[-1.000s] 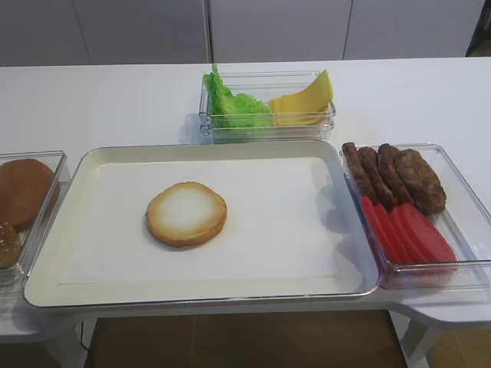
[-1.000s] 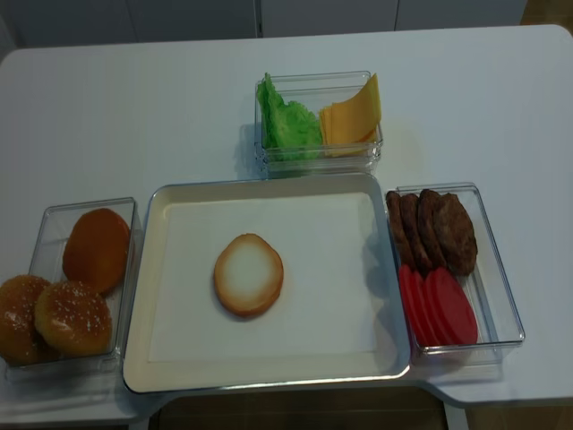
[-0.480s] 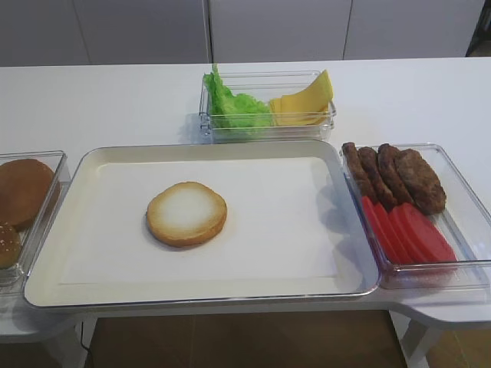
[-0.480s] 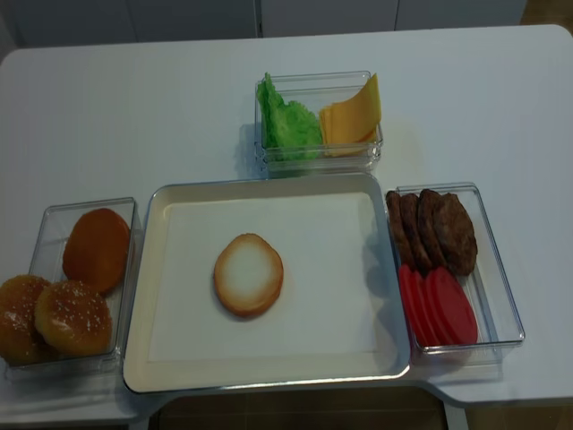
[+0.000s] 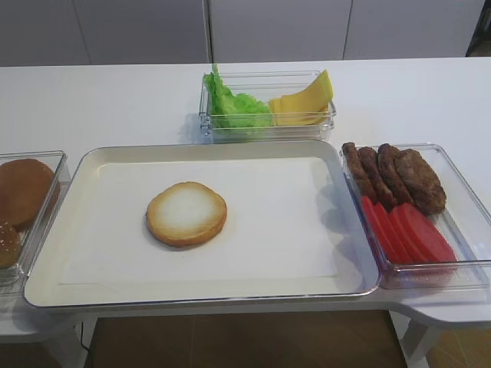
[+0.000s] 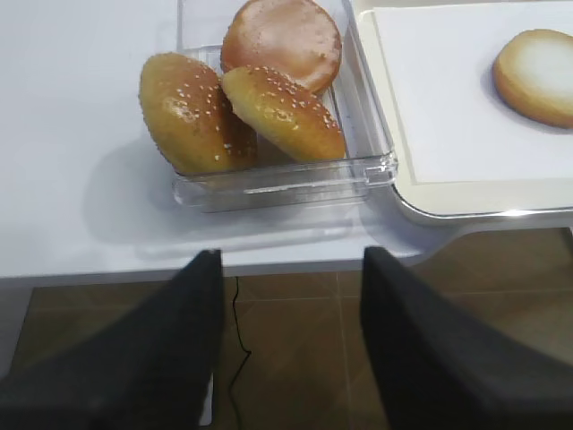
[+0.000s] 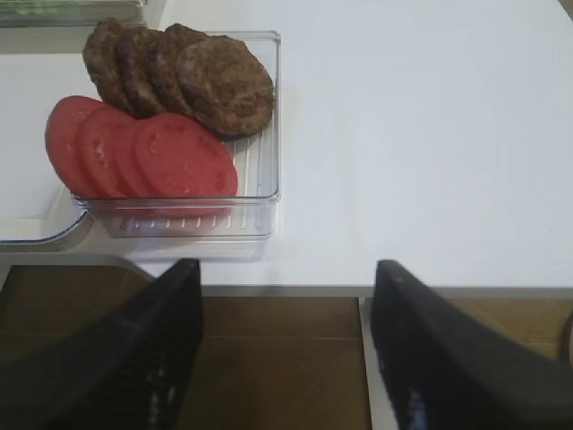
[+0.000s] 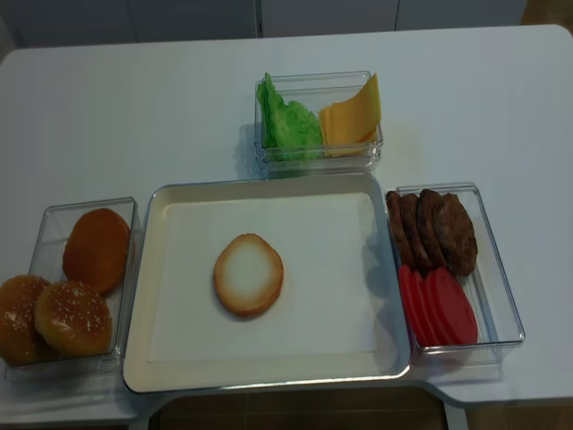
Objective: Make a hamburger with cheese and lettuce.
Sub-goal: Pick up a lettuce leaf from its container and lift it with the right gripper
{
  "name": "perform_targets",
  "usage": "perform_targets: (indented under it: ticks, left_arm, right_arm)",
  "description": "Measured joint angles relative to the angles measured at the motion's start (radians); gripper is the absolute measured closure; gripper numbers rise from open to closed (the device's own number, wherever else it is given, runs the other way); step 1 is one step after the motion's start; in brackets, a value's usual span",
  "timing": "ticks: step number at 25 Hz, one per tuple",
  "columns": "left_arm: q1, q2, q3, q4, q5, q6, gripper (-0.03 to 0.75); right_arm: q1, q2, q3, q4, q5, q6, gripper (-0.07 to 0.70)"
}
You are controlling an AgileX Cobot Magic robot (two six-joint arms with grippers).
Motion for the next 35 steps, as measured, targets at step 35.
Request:
perform_targets:
  ticks: [35]
  left_arm:
    - [0.000,0.000,0.000,0.000,-0.002,0.000,0.346]
  right_arm:
    - [0.000,0.647,-0.434,0.228,-0.161,0.146,0.183]
